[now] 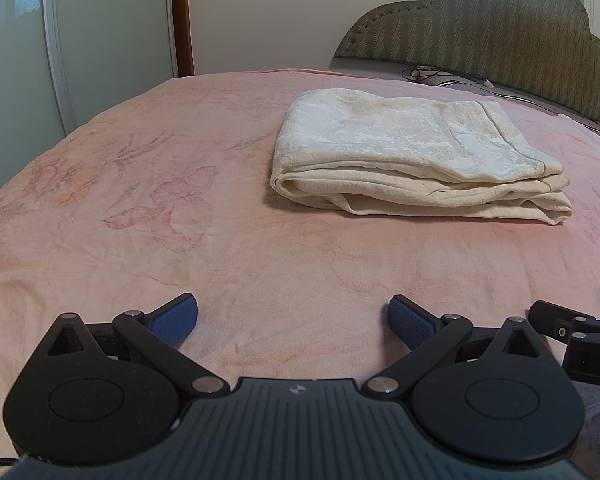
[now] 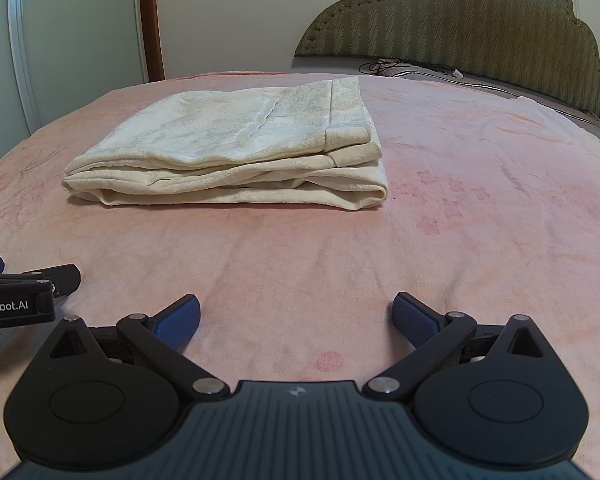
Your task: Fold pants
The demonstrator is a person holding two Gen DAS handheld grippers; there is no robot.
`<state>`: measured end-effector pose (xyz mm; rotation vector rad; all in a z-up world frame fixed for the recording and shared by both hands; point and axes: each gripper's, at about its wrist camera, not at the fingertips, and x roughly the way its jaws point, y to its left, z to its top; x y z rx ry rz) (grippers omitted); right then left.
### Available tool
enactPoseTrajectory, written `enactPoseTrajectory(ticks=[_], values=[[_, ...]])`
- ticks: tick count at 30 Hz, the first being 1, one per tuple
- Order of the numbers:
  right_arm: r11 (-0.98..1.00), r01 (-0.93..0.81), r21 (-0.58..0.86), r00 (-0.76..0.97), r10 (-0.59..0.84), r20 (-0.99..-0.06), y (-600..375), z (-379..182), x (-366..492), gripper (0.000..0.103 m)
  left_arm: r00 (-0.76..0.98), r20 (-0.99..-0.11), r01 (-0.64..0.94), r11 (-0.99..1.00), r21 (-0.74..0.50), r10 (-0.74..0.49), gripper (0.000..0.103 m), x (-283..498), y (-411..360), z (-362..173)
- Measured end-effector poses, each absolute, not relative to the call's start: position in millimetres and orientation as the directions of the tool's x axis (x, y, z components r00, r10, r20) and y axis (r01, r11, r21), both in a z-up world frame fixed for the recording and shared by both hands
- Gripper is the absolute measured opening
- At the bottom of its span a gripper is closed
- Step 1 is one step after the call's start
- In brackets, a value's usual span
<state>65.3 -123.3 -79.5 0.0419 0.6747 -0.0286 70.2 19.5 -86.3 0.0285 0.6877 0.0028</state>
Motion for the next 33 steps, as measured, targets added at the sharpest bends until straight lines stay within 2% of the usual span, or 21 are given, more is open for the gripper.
enactPoseTrajectory(ticks=[33], values=[[0.999,-0.025,0.024,0.776,0.035,-0.629,-129.7,-79.0,66.7,0.103,0.775,-0.632,0.008,1.000,0.027,0.011,0.103,66.0,17.6,-85.7]])
